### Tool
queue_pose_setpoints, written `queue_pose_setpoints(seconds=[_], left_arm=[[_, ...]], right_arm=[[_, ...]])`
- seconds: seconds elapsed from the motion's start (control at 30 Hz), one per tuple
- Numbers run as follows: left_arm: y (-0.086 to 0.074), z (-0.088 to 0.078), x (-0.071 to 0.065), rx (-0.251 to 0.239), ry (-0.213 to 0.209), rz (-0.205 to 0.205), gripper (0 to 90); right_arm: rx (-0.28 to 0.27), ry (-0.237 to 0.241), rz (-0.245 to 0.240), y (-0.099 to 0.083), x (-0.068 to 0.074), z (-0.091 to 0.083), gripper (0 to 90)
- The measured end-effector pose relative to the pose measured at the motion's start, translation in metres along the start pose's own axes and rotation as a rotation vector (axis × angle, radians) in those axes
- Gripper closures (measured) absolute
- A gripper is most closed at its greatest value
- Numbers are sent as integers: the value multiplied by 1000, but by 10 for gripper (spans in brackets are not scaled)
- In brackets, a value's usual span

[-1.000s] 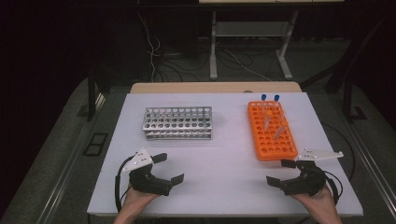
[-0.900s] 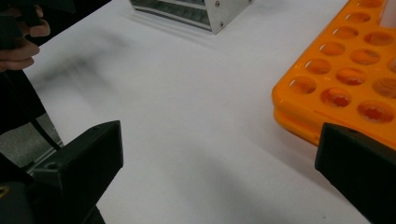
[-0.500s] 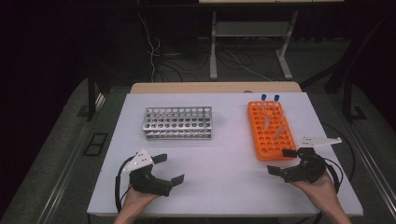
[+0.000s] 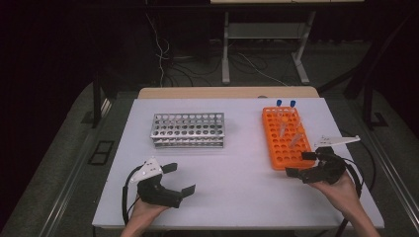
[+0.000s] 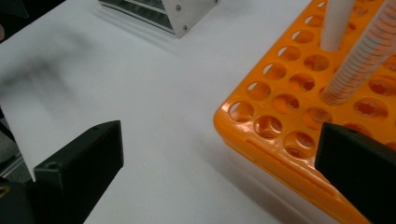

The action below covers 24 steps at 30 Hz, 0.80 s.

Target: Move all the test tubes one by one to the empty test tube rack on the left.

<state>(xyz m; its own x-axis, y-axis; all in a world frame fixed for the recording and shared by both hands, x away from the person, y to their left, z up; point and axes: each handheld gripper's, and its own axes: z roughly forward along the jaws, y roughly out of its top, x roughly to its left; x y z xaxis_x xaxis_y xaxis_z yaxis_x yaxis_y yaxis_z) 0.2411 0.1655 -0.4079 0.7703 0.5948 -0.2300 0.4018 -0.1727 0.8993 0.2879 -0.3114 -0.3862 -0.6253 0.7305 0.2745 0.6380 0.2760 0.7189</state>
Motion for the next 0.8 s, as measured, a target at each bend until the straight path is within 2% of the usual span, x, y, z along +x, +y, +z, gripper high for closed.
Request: queue_pose_setpoints(seconds=[0.47, 0.8], left_arm=[[0, 1, 0, 6, -2, 0, 0], [-1, 2, 0, 13, -3, 2, 0]], right_arm=[[20, -40, 16, 13, -25, 0, 7], [29, -63, 15, 24, -44, 9, 7]])
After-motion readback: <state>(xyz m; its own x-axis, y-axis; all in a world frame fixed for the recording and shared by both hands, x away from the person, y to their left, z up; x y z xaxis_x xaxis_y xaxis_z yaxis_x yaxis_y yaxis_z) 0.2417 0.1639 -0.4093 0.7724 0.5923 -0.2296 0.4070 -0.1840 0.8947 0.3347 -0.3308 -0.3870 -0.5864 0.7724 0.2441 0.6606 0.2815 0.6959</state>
